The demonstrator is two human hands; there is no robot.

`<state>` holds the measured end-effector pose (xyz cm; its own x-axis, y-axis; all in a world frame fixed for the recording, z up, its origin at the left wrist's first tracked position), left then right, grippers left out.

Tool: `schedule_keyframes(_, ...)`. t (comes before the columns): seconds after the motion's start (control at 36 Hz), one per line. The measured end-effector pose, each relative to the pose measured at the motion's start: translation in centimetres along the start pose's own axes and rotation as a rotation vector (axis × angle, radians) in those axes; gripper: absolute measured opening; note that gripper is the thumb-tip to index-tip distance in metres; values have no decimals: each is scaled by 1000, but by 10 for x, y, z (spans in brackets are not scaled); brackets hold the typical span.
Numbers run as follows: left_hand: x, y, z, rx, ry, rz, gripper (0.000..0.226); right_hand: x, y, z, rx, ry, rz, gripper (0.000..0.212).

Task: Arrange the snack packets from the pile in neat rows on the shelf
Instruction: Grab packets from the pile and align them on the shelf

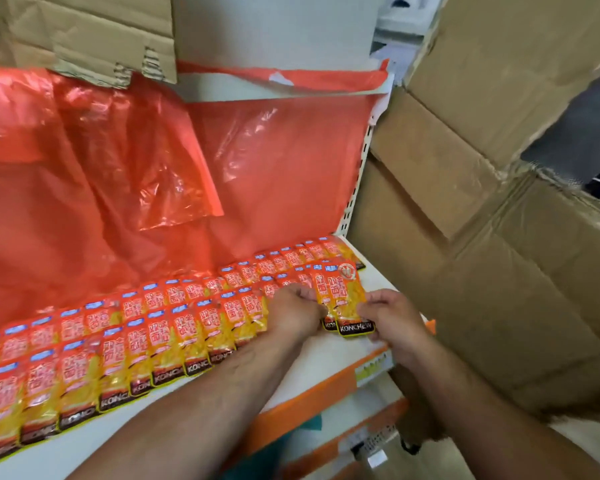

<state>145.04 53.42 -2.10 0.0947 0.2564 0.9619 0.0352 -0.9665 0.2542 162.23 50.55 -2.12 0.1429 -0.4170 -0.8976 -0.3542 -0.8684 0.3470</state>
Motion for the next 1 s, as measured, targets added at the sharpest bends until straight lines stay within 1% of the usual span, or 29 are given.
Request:
schedule_keyframes(0.06,6,-10,25,52,-69,30,19,-6,-21,-16,-26,-7,5,13)
schedule_keyframes(0.11,11,-20,44,112,-143,56,20,-8,-42,-29,-44,6,17,9)
schedule_keyframes(0.19,13,-33,66,203,-237,52,18,-7,-64,-44,-45,49,33,11)
schedule_keyframes(0.25,15,-38,77,237,-294,54,10,-8,-75,-51,-46,73,31,11)
schedule_keyframes(0.36,19,-46,92,290,-371,59,7,-10,-92,-60,-64,63,26,10)
schedule_keyframes(0.42,17,-48,98,292,-388,52,7,-8,-97,-61,-74,59,27,11)
schedule_keyframes(0.53,21,-46,105,286,-470,70,16,-9,-105,-65,-90,55,25,9)
schedule_keyframes(0.67,23,-46,111,259,-547,92,14,-13,-110,-68,-102,52,4,7)
schedule_keyframes(0.75,18,-51,112,216,-540,88,14,-13,-110,-66,-100,57,-8,10)
schedule_keyframes(0.81,17,-52,112,203,-579,94,14,-14,-111,-66,-103,50,-10,12)
schedule_keyframes(0.92,20,-49,108,221,-626,137,18,-16,-110,-65,-115,37,-7,17)
schedule_keyframes(1.0,22,-43,102,269,-709,186,18,-20,-108,-62,-120,45,-21,21)
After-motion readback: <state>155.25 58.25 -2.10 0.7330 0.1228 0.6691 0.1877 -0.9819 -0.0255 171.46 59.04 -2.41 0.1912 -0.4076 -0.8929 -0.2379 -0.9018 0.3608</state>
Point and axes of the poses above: each hand's wrist, its own y-axis away from the middle knuckle, its own z-axis out of the palm, x = y × z, the point moved 2 cm from there along -y, towards the middle knuckle, and after that the axes turned 4 degrees about z, right-handed, at the moved point
